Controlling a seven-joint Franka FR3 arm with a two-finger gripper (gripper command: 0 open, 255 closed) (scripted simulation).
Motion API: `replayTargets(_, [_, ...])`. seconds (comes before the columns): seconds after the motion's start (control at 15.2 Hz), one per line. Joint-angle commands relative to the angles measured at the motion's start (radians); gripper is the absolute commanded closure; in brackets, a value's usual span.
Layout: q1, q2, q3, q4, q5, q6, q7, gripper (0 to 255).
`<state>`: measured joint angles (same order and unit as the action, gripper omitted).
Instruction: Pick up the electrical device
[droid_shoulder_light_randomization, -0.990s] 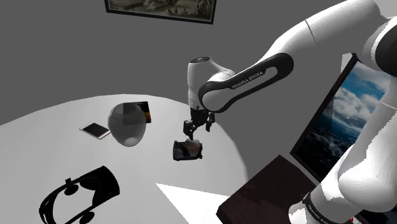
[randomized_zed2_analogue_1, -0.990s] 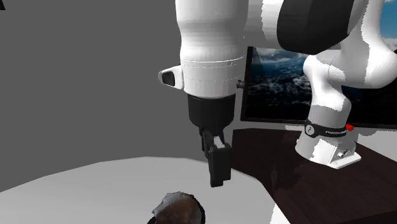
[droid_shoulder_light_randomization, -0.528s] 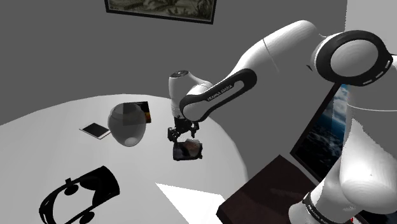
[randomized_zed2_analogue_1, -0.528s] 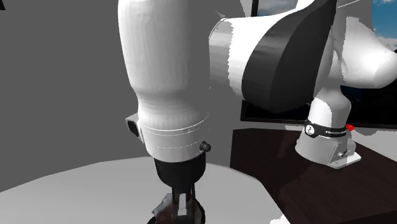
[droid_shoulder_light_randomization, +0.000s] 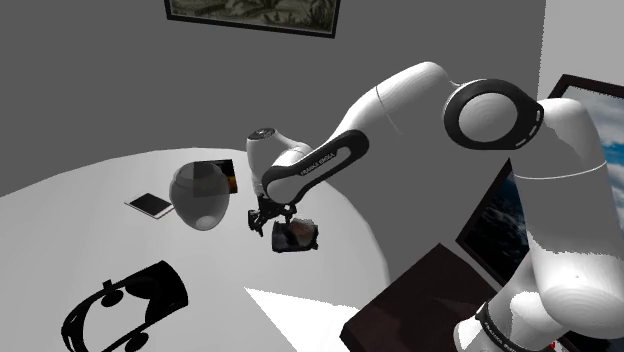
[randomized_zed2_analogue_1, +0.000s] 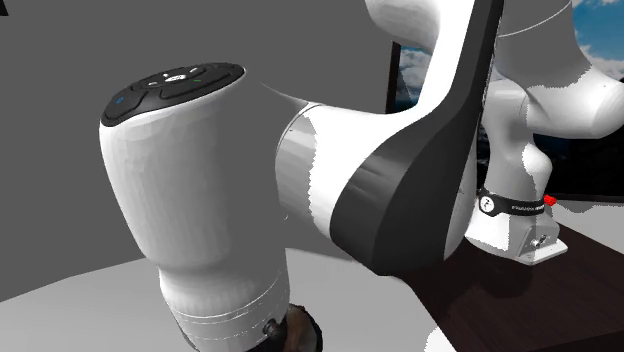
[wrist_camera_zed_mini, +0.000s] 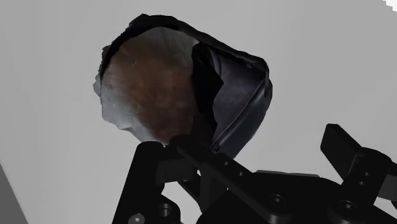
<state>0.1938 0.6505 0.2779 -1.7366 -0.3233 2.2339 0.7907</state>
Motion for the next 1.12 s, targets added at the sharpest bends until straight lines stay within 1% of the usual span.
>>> replayTargets(0.0, [0.007,0.027,-0.006,0.015,-0.007,0.012,0.007,0])
replayTargets(0.2, [0.013,0.062,-0.015,0.02,-0.018,0.04,0.015,0])
replayTargets(0.33, [0.013,0.062,-0.015,0.02,-0.018,0.04,0.015,0])
replayTargets(0.4, [0.012,0.061,-0.015,0.02,-0.018,0.04,0.013,255])
replayTargets(1.06, [0.011,0.052,-0.012,0.018,-0.015,0.033,0.013,255])
